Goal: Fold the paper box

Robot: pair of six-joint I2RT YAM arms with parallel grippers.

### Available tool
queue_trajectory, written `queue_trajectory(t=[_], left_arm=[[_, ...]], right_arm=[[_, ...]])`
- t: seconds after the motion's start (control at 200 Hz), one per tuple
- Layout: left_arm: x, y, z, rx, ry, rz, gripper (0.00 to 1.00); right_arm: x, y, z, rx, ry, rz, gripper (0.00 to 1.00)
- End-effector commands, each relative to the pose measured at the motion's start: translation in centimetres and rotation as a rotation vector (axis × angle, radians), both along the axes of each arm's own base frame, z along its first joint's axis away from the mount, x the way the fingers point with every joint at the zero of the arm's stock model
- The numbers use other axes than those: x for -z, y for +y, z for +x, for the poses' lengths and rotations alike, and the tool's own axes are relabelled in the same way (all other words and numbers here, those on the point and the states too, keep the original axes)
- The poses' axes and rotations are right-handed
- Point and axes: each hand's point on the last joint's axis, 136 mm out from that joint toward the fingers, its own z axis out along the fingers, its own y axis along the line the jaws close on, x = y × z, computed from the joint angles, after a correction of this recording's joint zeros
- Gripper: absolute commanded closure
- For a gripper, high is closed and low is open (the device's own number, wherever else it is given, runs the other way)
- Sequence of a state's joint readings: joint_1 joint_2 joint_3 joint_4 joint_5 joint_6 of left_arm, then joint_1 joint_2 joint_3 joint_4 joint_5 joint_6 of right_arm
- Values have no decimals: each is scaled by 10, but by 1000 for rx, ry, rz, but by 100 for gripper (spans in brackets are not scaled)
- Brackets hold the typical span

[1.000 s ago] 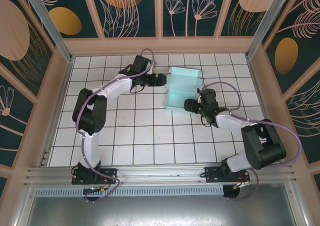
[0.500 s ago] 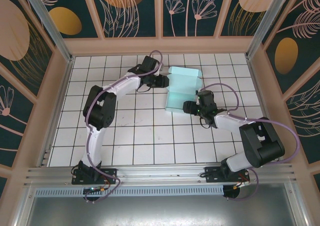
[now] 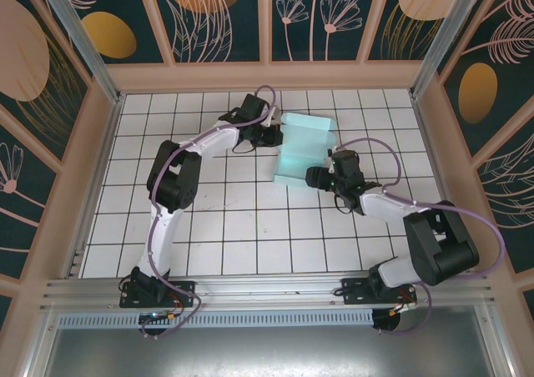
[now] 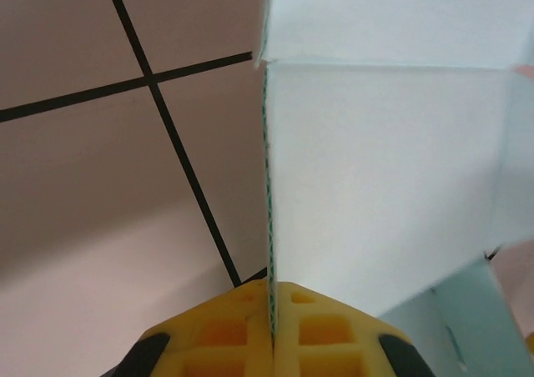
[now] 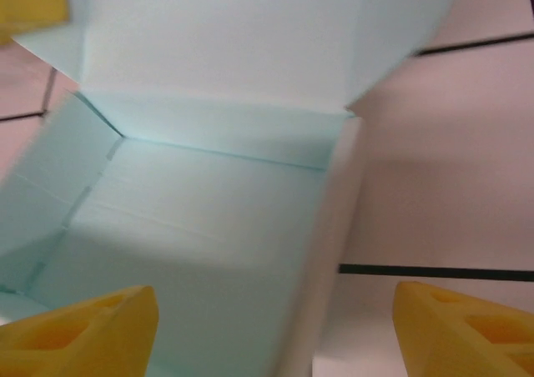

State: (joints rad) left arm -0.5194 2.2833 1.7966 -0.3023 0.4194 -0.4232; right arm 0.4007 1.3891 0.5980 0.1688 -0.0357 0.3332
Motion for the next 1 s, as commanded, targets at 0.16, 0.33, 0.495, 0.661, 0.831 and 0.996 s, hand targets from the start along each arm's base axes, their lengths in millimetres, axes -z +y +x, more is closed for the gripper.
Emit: queue_trajectory(t=[0.16,0.33,0.495,0.661,0.831,0.996], left_arm=[[-51,15,-15,96,-264,16,100],[-54,27,-22,98,-338,58,100],[-69,26,-32,121,-401,-3,100],[-73,24,-37,152,-429,-11,100],[-71,28,-42,172,-449,3,100],[-77,28,-53,198,-480,-28,100]], right_arm=[[-90,-12,13,-54,-252,119,24],[-106,-14,15,-110,-263,135,23],[-109,-13,17,-140,-237,131,23],[-93,-1,22,-225,-128,115,27],[-76,-11,30,-255,10,109,30],[-63,-22,32,-311,84,115,31]])
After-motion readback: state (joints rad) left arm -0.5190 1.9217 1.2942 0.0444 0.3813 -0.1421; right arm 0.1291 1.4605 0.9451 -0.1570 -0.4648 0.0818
